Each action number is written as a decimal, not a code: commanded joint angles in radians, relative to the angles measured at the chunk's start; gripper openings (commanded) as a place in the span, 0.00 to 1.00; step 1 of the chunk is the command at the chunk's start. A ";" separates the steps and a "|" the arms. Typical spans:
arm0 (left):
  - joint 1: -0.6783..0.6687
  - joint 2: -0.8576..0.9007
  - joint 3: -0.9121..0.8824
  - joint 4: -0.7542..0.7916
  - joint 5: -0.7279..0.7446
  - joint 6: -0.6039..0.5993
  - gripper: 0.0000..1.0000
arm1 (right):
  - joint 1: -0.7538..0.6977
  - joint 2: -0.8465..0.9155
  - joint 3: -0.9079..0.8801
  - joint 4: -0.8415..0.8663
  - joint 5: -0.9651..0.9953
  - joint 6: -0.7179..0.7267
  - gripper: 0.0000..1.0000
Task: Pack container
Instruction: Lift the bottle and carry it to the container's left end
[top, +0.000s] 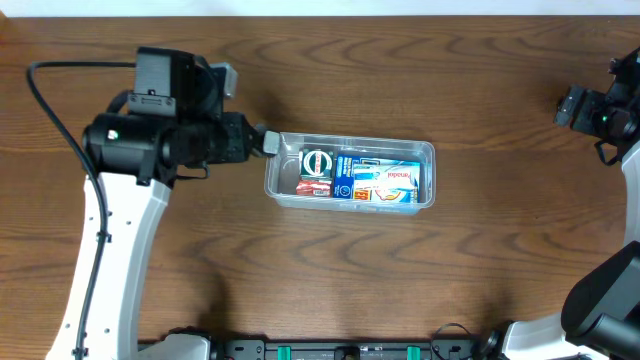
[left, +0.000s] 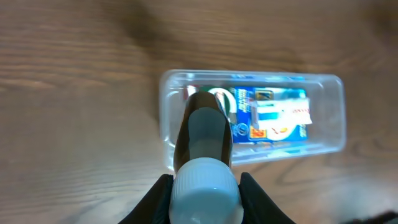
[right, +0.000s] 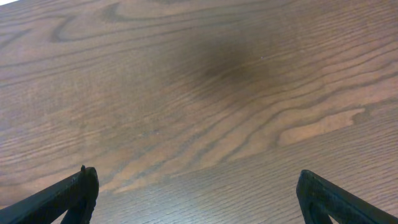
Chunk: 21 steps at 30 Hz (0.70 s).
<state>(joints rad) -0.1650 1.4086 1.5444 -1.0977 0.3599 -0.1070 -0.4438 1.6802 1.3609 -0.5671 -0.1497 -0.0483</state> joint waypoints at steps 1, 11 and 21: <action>-0.045 0.026 0.020 0.006 0.021 0.010 0.27 | 0.002 0.006 0.005 -0.002 -0.008 -0.013 0.99; -0.137 0.196 0.017 0.010 -0.123 -0.010 0.27 | 0.002 0.006 0.005 -0.002 -0.008 -0.013 0.99; -0.147 0.330 0.017 0.038 -0.197 -0.025 0.23 | 0.002 0.006 0.005 -0.002 -0.008 -0.013 0.99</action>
<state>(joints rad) -0.3099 1.7237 1.5440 -1.0683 0.1986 -0.1158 -0.4438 1.6802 1.3609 -0.5671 -0.1497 -0.0483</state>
